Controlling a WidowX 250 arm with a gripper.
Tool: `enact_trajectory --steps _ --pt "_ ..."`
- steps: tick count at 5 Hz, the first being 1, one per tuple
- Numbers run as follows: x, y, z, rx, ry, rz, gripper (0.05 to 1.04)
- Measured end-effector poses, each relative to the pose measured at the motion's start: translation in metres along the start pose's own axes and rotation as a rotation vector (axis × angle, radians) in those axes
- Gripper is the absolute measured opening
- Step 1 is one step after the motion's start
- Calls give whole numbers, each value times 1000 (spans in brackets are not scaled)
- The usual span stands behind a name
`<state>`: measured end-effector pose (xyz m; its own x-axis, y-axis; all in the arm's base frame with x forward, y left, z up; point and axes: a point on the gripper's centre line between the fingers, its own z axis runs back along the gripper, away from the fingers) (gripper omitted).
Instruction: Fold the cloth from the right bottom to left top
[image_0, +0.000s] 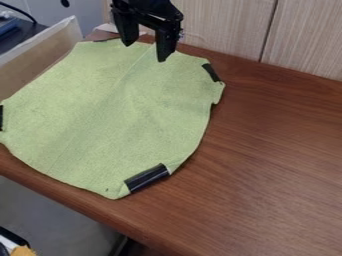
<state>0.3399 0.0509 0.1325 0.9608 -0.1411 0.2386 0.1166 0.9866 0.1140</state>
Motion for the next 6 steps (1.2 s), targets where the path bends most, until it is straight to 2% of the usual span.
enact_trajectory --steps 1,2,3,4,6 --pt "-6 -2 -11 -11 35 0 999" --pt "-27 -15 -24 -38 89 -3 999" --pt "-45 -35 -9 -32 64 -41 999" --pt "-76 -57 -3 -71 57 -102 999" --pt "-114 -75 -9 -66 100 -204 999"
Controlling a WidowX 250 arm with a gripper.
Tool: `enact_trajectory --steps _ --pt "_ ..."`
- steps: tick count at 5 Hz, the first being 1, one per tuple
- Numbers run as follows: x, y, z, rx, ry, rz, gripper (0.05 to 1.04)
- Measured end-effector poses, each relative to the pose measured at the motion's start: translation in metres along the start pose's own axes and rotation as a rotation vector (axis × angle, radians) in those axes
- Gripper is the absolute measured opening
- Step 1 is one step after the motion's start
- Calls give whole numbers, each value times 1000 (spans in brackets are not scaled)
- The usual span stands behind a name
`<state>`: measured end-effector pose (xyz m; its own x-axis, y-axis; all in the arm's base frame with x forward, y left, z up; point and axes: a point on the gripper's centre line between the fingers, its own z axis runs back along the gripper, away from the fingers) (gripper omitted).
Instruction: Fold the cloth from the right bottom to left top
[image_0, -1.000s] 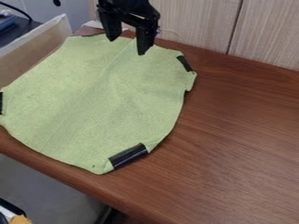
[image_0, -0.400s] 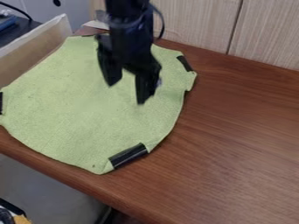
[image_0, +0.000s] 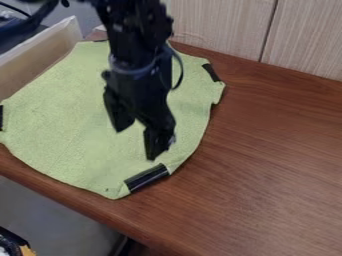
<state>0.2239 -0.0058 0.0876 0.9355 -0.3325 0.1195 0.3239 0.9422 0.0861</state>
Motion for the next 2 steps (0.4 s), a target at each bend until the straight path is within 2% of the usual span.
enact_trajectory --steps 1,2 --pt "-4 -11 -12 -1 30 -31 999" --pt "-1 -22 -29 -30 56 -73 982"
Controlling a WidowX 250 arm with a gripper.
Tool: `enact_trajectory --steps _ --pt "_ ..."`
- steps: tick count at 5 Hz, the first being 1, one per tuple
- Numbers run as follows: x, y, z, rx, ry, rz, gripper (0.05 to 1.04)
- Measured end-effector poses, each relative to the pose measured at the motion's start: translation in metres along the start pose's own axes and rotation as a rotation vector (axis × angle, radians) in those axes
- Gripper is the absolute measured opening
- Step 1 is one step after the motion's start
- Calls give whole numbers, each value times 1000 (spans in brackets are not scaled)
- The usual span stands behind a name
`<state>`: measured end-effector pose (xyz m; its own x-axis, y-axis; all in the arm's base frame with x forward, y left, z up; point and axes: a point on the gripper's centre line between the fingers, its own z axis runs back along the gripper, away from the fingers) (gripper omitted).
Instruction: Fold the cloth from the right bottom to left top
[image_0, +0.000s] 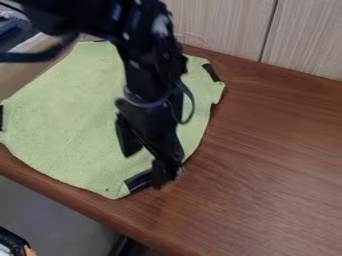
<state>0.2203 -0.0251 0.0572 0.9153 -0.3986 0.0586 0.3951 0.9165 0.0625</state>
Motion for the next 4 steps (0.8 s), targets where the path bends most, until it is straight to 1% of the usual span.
enact_trajectory --steps 1,2,3,4 --pt "2 -6 -11 9 43 -13 883" --pt "3 -5 -10 19 41 -7 580" --pt "3 -3 -10 28 44 -6 297" --pt "1 3 -4 33 35 7 129"
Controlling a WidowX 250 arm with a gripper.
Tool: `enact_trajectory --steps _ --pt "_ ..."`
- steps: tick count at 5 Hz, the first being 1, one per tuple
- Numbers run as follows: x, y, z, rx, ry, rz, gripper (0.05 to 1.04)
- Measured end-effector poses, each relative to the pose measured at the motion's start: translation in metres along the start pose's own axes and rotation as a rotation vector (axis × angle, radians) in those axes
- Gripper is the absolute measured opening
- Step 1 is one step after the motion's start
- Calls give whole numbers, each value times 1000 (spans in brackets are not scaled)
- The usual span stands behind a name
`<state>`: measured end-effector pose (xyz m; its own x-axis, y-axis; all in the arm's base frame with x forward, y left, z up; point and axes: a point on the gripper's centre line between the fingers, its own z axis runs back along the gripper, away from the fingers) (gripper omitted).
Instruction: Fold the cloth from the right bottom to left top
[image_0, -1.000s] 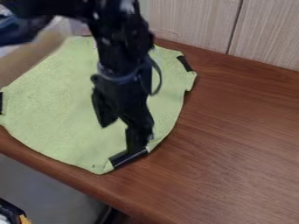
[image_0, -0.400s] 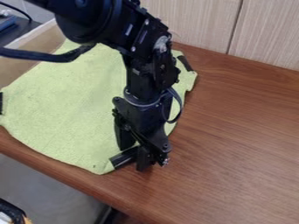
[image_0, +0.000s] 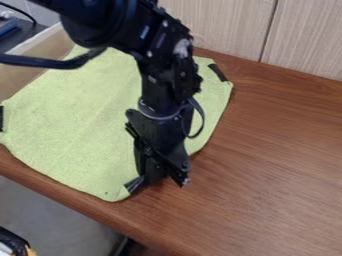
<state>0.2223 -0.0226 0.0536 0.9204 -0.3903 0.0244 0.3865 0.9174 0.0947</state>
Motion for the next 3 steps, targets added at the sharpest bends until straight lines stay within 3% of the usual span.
enact_trajectory --steps 2,3 --pt "9 24 23 16 -33 40 65" --pt "23 61 47 45 -94 130 65"
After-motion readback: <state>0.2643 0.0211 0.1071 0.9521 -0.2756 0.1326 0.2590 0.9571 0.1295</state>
